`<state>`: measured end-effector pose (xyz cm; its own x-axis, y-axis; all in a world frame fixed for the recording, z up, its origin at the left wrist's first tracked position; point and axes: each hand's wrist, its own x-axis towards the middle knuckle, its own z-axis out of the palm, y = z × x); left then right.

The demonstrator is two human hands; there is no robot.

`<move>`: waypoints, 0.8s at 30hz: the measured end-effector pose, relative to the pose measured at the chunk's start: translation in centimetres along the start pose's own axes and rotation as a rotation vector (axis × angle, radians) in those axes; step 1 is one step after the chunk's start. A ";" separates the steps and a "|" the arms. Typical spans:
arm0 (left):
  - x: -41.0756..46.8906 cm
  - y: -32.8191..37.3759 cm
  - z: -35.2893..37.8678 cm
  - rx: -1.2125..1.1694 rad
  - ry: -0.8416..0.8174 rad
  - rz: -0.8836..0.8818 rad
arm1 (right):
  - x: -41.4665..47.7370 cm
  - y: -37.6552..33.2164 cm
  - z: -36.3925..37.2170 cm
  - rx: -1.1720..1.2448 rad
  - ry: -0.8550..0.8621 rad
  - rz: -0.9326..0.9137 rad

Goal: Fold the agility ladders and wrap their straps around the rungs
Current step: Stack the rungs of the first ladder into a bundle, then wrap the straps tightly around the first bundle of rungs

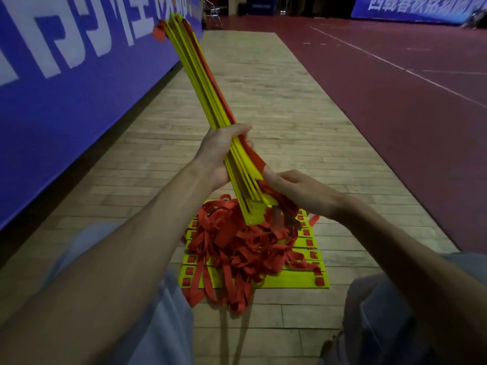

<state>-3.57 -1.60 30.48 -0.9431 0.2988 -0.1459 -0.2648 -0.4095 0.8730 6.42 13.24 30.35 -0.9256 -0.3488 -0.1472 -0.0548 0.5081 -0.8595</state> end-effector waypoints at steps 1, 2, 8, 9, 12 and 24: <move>0.3 0.2 -0.2 -0.025 -0.001 0.008 | -0.2 0.1 -0.3 -0.047 -0.052 0.002; 0.5 0.4 -0.4 -0.051 0.002 0.013 | -0.4 0.1 -0.6 -0.093 -0.080 -0.014; 0.4 0.6 -0.6 -0.121 0.061 -0.063 | -1.1 0.2 -2.9 -0.238 0.057 -0.198; 0.4 0.5 -0.5 -0.110 0.076 -0.096 | -1.2 0.2 -3.3 -0.302 0.131 -0.243; 0.2 0.1 -0.5 -0.071 0.174 -0.203 | -1.0 0.5 -3.8 -0.460 0.360 -0.372; 0.6 -2.7 1.1 -0.212 0.263 -0.304 | 0.4 0.7 -2.3 -0.202 0.367 -0.406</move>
<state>-3.24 0.67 28.59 -0.8281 0.2147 -0.5178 -0.5469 -0.5125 0.6620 5.12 15.31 30.81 -0.8827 -0.2698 0.3848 -0.4695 0.5431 -0.6961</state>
